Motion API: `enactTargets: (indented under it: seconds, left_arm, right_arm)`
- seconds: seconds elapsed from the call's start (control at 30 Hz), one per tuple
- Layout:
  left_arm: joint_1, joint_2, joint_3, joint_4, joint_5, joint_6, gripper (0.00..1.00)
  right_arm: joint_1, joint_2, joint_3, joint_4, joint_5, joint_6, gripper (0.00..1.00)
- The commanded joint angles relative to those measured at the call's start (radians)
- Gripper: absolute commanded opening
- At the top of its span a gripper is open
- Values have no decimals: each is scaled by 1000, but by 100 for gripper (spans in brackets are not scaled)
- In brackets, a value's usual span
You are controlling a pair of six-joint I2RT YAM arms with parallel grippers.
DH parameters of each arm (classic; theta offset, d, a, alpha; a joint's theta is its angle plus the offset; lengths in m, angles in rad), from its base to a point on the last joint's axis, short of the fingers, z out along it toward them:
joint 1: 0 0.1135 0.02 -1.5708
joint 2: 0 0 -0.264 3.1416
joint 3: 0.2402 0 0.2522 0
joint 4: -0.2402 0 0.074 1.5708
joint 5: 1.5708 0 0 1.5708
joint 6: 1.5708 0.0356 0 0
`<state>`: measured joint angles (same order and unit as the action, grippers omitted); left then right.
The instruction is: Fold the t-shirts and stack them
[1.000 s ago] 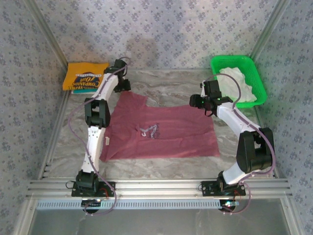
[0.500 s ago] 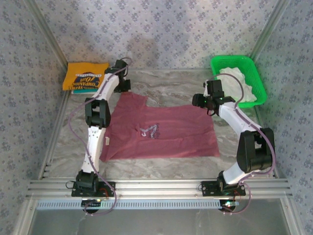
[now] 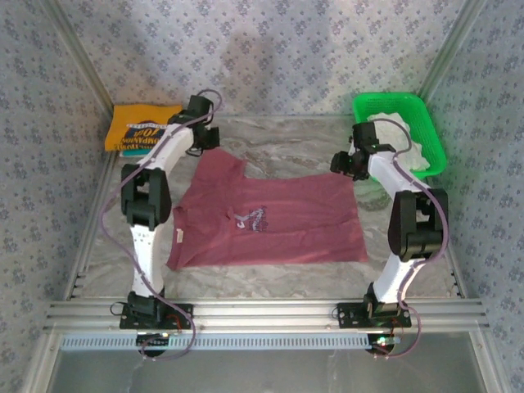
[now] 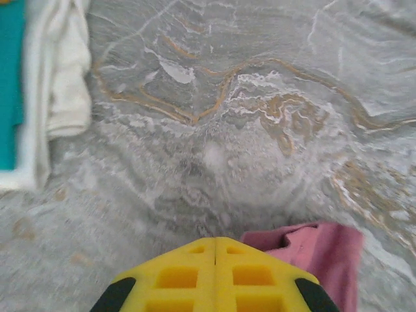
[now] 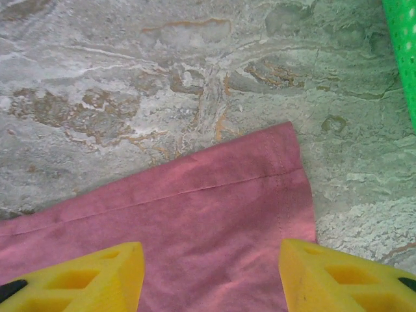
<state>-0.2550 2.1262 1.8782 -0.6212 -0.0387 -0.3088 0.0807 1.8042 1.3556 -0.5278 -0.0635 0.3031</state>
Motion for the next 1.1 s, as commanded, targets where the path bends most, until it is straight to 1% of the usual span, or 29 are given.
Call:
enactTargets:
  seconds: [0.0, 0.17, 0.23, 0.4, 0.43, 0.5, 0.63, 0.7, 0.9, 1.0, 1.07]
  left_arm:
    - [3, -97, -124, 154, 13, -17, 0]
    - [-1, -161, -255, 198, 49, -13, 0]
    - [-6, -185, -298, 219, 58, -13, 0]
    - [-16, -249, -390, 253, 45, -15, 0]
    - [-16, -255, -401, 256, 39, -17, 0]
    - [-16, -262, -413, 256, 40, -13, 0]
    - [-16, -278, -436, 267, 37, -12, 0]
    - [-16, -286, -441, 267, 35, -10, 0]
    - [-15, -321, -478, 280, 10, -10, 0]
    - [-14, -337, -504, 290, -4, -10, 0]
    - [-9, -339, -521, 301, -15, -6, 0]
  right_arm:
    - [-1, 72, 84, -109, 12, 12, 57]
    - [-1, 166, 165, -149, 46, 27, 55]
    - [-1, 197, 192, -152, 77, 39, 55]
    - [1, 275, 267, -172, 147, 78, 55]
    - [4, 290, 281, -173, 175, 80, 55]
    - [11, 313, 299, -184, 186, 96, 55]
    - [24, 359, 348, -231, 245, 110, 55]
    - [27, 370, 350, -227, 247, 115, 55]
    - [42, 412, 377, -242, 274, 117, 46]
    - [43, 423, 379, -249, 259, 110, 38]
    - [44, 422, 379, -249, 269, 108, 29]
